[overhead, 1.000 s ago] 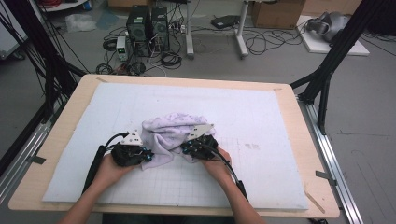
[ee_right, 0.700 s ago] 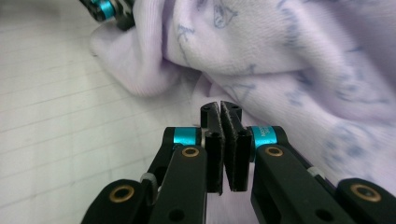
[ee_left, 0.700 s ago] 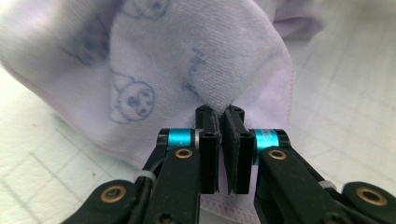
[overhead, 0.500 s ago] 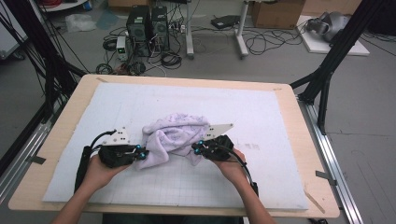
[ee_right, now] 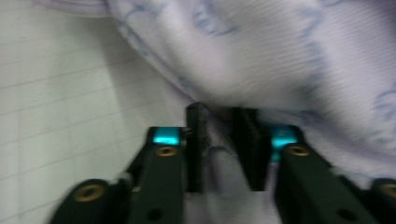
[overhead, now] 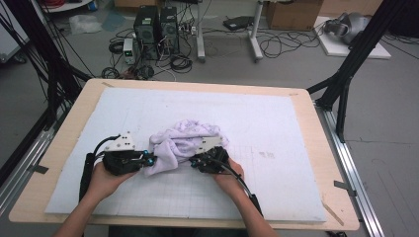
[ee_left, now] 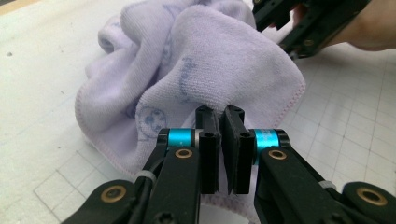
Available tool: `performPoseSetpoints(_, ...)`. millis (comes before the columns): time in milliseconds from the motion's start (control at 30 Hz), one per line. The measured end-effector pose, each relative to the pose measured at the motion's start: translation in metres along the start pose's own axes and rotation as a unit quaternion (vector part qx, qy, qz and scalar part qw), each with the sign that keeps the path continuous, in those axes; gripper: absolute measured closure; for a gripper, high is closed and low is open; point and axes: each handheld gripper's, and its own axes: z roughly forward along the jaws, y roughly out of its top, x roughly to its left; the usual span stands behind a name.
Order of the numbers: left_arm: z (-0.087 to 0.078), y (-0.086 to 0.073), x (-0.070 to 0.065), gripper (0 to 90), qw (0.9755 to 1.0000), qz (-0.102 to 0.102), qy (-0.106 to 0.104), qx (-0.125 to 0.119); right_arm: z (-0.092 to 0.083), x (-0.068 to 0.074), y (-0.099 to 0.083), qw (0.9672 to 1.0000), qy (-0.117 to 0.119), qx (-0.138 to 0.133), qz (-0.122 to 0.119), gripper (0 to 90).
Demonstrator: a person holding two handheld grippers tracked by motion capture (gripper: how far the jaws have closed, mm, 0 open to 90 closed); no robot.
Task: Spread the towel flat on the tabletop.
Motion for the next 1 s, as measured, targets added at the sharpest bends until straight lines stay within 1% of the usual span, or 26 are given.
performPoseSetpoints(33, 0.000, 0.000, 0.000, 84.8, 1.0000, 0.000, 0.000, 0.000, 0.000, 0.000, 0.000, 1.0000, 0.000, 0.000, 0.000, 77.5)
performPoseSetpoints(67, -0.004, 0.001, 0.001, 84.8, 1.0000, 0.004, 0.003, 0.000, -0.003, -0.004, 0.000, 0.9999, 0.008, -0.009, 0.011, 83.6)
performPoseSetpoints(100, -0.004, 0.001, 0.001, 84.8, 1.0000, 0.004, 0.003, 0.000, -0.003, -0.004, 0.000, 0.9999, 0.008, -0.009, 0.011, 83.6)
performPoseSetpoints(133, -0.008, 0.002, 0.001, 84.8, 1.0000, 0.006, 0.006, -0.003, -0.010, -0.005, 0.001, 0.9996, 0.018, -0.017, 0.014, 84.6)
performPoseSetpoints(167, -0.008, 0.002, 0.001, 84.8, 1.0000, 0.006, 0.006, -0.003, -0.010, -0.005, 0.001, 0.9996, 0.018, -0.017, 0.014, 84.6)
performPoseSetpoints(200, -0.014, 0.003, 0.002, 84.8, 0.9999, 0.004, 0.009, -0.008, -0.021, -0.004, 0.003, 0.9995, 0.021, -0.024, 0.005, 84.7)
performPoseSetpoints(233, -0.014, 0.003, 0.002, 84.8, 0.9999, 0.004, 0.009, -0.008, -0.021, -0.004, 0.003, 0.9995, 0.021, -0.024, 0.005, 84.7)
performPoseSetpoints(267, -0.017, 0.004, 0.002, 84.8, 0.9999, 0.004, 0.011, -0.010, -0.031, -0.004, 0.005, 0.9990, 0.025, -0.037, 0.002, 84.6)
performPoseSetpoints(300, -0.020, 0.005, 0.002, 84.8, 0.9998, 0.004, 0.013, -0.013, -0.037, -0.005, 0.006, 0.9987, 0.025, -0.044, 0.000, 84.6)
performPoseSetpoints(400, -0.029, 0.007, 0.001, 84.8, 0.9996, 0.005, 0.017, -0.022, -0.059, -0.009, 0.008, 0.9976, 0.027, -0.063, 0.006, 84.6)
performPoseSetpoints(433, -0.031, 0.008, 0.001, 84.8, 0.9996, 0.005, 0.019, -0.023, -0.059, -0.009, 0.008, 0.9976, 0.027, -0.063, 0.006, 84.6)
performPoseSetpoints(467, -0.035, 0.009, 0.001, 84.8, 0.9995, 0.008, 0.019, -0.025, -0.069, -0.011, 0.008, 0.9977, 0.022, -0.064, 0.004, 84.6)
performPoseSetpoints(500, -0.035, 0.009, 0.001, 84.8, 0.9995, 0.008, 0.019, -0.025, -0.069, -0.011, 0.008, 0.9977, 0.022, -0.064, 0.004, 84.6)
performPoseSetpoints(533, -0.036, 0.010, 0.000, 84.8, 0.9994, 0.008, 0.020, -0.026, -0.080, -0.013, 0.007, 0.9975, 0.024, -0.067, 0.005, 85.4)
performPoseSetpoints(567, -0.037, 0.011, -0.001, 84.8, 0.9994, 0.010, 0.019, -0.026, -0.080, -0.013, 0.007, 0.9975, 0.024, -0.067, 0.005, 85.4)
performPoseSetpoints(600, -0.039, 0.013, -0.003, 84.8, 0.9994, 0.012, 0.018, -0.028, -0.093, -0.015, 0.005, 0.9961, 0.023, -0.085, 0.013, 85.3)
performPoseSetpoints(633, -0.039, 0.013, -0.003, 84.8, 0.9994, 0.012, 0.018, -0.028, -0.093, -0.015, 0.005, 0.9961, 0.023, -0.085, 0.013, 85.3)
performPoseSetpoints(667, -0.039, 0.014, -0.004, 84.8, 0.9994, 0.014, 0.015, -0.029, -0.104, -0.018, 0.003, 0.9952, 0.025, -0.093, 0.018, 85.4)
performPoseSetpoints(700, -0.039, 0.014, -0.004, 84.8, 0.9994, 0.014, 0.015, -0.029, -0.104, -0.018, 0.003, 0.9952, 0.025, -0.093, 0.018, 85.4)
performPoseSetpoints(733, -0.038, 0.014, -0.005, 84.9, 0.9994, 0.016, 0.012, -0.027, -0.114, -0.020, 0.001, 0.9958, 0.021, -0.088, 0.014, 85.5)
performPoseSetpoints(767, -0.037, 0.014, -0.006, 84.9, 0.9995, 0.018, 0.011, -0.025, -0.118, -0.020, -0.001, 0.9959, 0.022, -0.086, 0.015, 85.5)
performPoseSetpoints(800, -0.035, 0.013, -0.009, 84.9, 0.9995, 0.022, 0.009, -0.020, -0.120, -0.020, -0.002, 0.9962, 0.022, -0.083, 0.013, 85.5)
performPoseSetpoints(900, -0.034, 0.010, -0.011, 86.0, 0.9995, 0.026, 0.011, -0.013, -0.126, -0.018, -0.005, 0.9965, 0.025, -0.079, 0.010, 85.5)
performPoseSetpoints(933, -0.035, 0.006, -0.012, 86.0, 0.9997, 0.022, 0.005, -0.009, -0.133, -0.016, -0.011, 0.9969, 0.026, -0.074, 0.010, 85.6)
performPoseSetpoints(967, -0.035, 0.006, -0.012, 86.0, 0.9997, 0.022, 0.005, -0.009, -0.133, -0.016, -0.011, 0.9969, 0.026, -0.074, 0.010, 85.6)
performPoseSetpoints(1000, -0.035, 0.001, -0.013, 86.0, 0.9997, 0.024, 0.007, 0.001, -0.142, -0.014, -0.019, 0.9969, 0.032, -0.071, 0.014, 85.5)
